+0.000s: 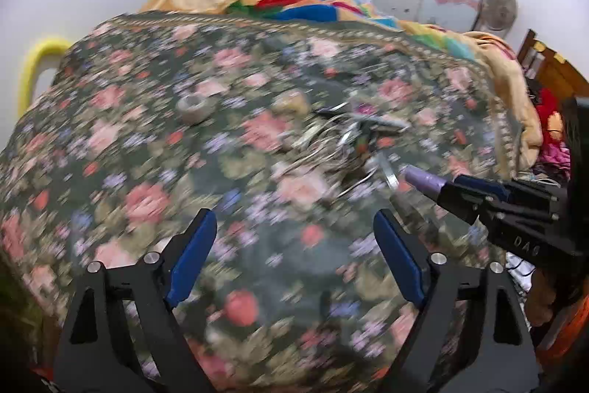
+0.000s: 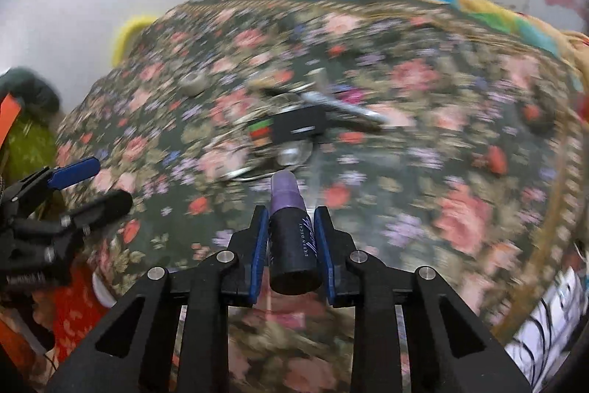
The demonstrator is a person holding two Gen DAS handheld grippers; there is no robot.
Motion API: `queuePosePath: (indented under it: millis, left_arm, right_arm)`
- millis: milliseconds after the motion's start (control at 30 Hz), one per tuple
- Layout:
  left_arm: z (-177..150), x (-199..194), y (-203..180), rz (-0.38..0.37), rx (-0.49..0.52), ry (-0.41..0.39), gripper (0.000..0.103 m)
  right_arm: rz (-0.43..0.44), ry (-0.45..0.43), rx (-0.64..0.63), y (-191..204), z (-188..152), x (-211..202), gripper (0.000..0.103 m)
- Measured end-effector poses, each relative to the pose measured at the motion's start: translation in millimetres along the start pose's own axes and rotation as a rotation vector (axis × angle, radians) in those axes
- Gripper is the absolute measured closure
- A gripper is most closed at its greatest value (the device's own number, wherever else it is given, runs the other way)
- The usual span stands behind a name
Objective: Collect trash
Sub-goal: 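Lift the spray bottle with the right gripper and swing toward the wastebasket, then lower the spray bottle over the white wastebasket and open the right gripper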
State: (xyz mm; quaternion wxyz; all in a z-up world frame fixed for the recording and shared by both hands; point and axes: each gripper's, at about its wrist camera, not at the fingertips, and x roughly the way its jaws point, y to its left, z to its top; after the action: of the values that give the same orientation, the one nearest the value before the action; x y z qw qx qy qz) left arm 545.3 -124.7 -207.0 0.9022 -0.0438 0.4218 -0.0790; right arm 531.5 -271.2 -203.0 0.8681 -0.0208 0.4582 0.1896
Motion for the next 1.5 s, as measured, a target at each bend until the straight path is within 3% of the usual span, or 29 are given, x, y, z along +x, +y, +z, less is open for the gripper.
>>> queuePosePath:
  millis: [67, 200, 333, 400, 567, 833, 1100, 1300, 1500]
  left_arm:
    - [8.3, 9.2, -8.2, -0.031, 0.001, -0.003, 0.025]
    - [26.4, 41.8, -25.1, -0.112, -0.001, 0.033, 0.049]
    - [35.9, 67.4, -32.3, -0.153, -0.013, 0.061, 0.065]
    - [39.4, 81.4, -33.2, -0.165, -0.029, 0.081, 0.067]
    - [40.2, 94.7, -32.4, -0.194, -0.069, 0.086, 0.093]
    - [37.0, 65.7, -49.9, -0.158, 0.014, 0.009, 0.101]
    - [34.6, 0.8, -52.6, -0.132, 0.080, -0.053, 0.101]
    - [25.2, -42.6, -37.7, -0.131, 0.073, -0.043, 0.101]
    - [-1.7, -78.4, 1.2, -0.058, 0.034, -0.012, 0.101]
  right_arm:
    - [-0.065, -0.021, 0.028, -12.1, -2.0, -5.9, 0.080]
    - [-0.220, 0.008, 0.048, -32.2, -4.8, 10.2, 0.080]
    - [-0.229, 0.058, 0.046, -39.8, -12.8, 27.0, 0.080]
    - [-0.231, 0.048, 0.027, -38.2, -15.6, 26.6, 0.080]
    - [-0.198, 0.086, 0.032, -40.1, -19.2, 37.7, 0.078]
    - [-0.208, 0.045, 0.066, -38.8, -20.8, 37.9, 0.079]
    - [-0.177, -0.038, 0.099, -27.0, -10.7, -20.3, 0.079]
    - [-0.166, -0.098, 0.072, 2.7, -1.3, -64.7, 0.079]
    - [-0.142, -0.118, 0.051, 32.3, -1.3, -89.8, 0.079]
